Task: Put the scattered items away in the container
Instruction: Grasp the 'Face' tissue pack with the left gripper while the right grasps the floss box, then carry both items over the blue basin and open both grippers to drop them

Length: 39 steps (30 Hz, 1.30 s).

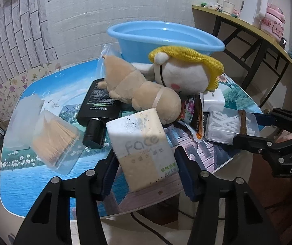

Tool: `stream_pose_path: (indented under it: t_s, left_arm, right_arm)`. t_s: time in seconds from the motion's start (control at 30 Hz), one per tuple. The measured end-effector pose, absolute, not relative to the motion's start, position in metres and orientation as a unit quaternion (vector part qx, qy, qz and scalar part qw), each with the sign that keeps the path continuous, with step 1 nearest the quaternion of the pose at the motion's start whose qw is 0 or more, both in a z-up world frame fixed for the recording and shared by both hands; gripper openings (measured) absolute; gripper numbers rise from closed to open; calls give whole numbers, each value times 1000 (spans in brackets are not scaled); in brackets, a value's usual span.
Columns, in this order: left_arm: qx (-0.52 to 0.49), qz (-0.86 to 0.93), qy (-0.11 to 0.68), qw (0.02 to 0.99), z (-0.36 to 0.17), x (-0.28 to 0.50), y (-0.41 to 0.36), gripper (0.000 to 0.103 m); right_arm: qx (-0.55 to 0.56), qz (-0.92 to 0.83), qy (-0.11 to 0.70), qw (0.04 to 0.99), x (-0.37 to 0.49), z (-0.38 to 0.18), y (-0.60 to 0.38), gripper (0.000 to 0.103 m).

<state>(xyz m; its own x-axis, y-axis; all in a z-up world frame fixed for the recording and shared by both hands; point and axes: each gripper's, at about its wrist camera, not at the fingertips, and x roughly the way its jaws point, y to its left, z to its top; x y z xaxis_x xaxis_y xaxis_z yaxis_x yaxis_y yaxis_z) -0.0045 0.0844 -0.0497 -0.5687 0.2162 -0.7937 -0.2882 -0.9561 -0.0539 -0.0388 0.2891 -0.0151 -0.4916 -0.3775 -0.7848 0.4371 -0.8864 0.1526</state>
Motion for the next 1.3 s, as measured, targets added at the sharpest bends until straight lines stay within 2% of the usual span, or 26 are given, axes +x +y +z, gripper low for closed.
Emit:
stream_pose_path:
  t_s: [0.53, 1.3]
  left_arm:
    - [-424, 893, 33, 146, -20, -4, 79, 55]
    - [-409, 902, 23, 133, -9, -6, 63, 55]
  right_arm:
    - [411, -886, 29, 213, -27, 14, 302, 62]
    - [388, -899, 34, 199, -19, 41, 309, 62]
